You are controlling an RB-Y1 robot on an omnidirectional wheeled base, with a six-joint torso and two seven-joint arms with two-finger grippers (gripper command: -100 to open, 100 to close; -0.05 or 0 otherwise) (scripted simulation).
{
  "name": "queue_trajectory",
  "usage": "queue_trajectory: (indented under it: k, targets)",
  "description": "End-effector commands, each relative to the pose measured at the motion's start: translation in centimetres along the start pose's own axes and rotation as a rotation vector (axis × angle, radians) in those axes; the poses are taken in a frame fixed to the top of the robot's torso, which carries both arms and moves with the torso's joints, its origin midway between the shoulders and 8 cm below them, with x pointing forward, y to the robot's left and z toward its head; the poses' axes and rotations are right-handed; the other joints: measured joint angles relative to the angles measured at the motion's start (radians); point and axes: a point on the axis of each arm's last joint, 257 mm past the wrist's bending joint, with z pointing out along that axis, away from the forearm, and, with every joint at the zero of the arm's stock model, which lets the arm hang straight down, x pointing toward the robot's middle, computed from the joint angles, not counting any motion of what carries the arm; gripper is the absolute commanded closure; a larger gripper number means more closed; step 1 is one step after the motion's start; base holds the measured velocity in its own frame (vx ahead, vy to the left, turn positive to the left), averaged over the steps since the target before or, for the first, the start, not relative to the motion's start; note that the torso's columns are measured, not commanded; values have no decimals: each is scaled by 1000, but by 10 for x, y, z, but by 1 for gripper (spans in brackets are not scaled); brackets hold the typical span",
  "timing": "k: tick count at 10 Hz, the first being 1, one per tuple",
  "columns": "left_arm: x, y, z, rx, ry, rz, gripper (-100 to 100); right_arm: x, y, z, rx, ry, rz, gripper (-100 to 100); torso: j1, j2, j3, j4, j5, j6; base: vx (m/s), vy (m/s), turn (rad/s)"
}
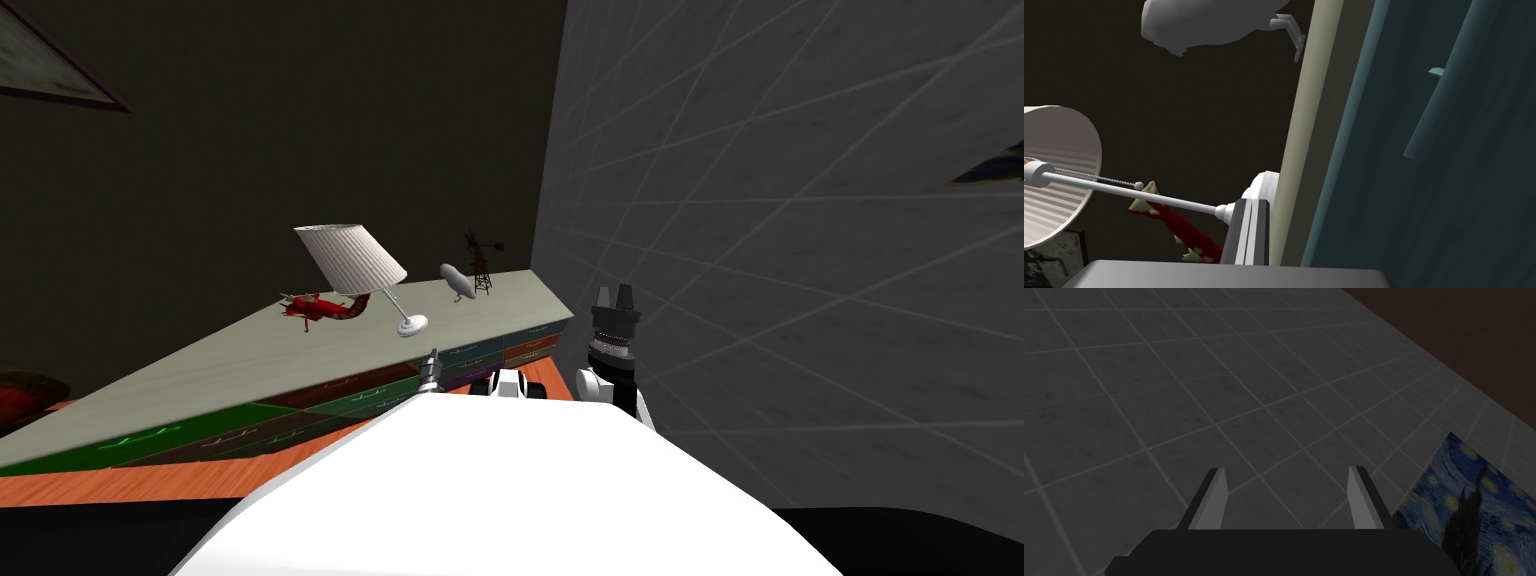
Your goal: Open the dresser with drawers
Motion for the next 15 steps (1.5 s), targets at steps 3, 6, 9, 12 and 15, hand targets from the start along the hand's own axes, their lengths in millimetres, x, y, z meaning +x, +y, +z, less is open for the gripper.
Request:
queue_trajectory:
  k: [3,6,9,12,15]
  targets:
    - [-5,-6,7,-7,10,18,-100,0,0,0,0,0,0,0,0,0,0,3,-4,1,-18,-14,19]
    - [-9,-4,18,-24,13,19,-100,0,0,0,0,0,0,0,8,2,0,10,-15,-9,-32,-47,23]
    - [-4,1,21,-43,10,5,-100,0,0,0,0,0,0,0,6,3,0,8,-13,-7,-9,-15,11]
    - [-4,3,23,-50,10,2,-100,0,0,0,0,0,0,0,3,4,1,9,-13,-6,-5,-6,5]
    - [-7,6,31,-70,12,5,-100,0,0,0,0,0,0,0,1,4,1,8,-13,-5,-15,-34,11]
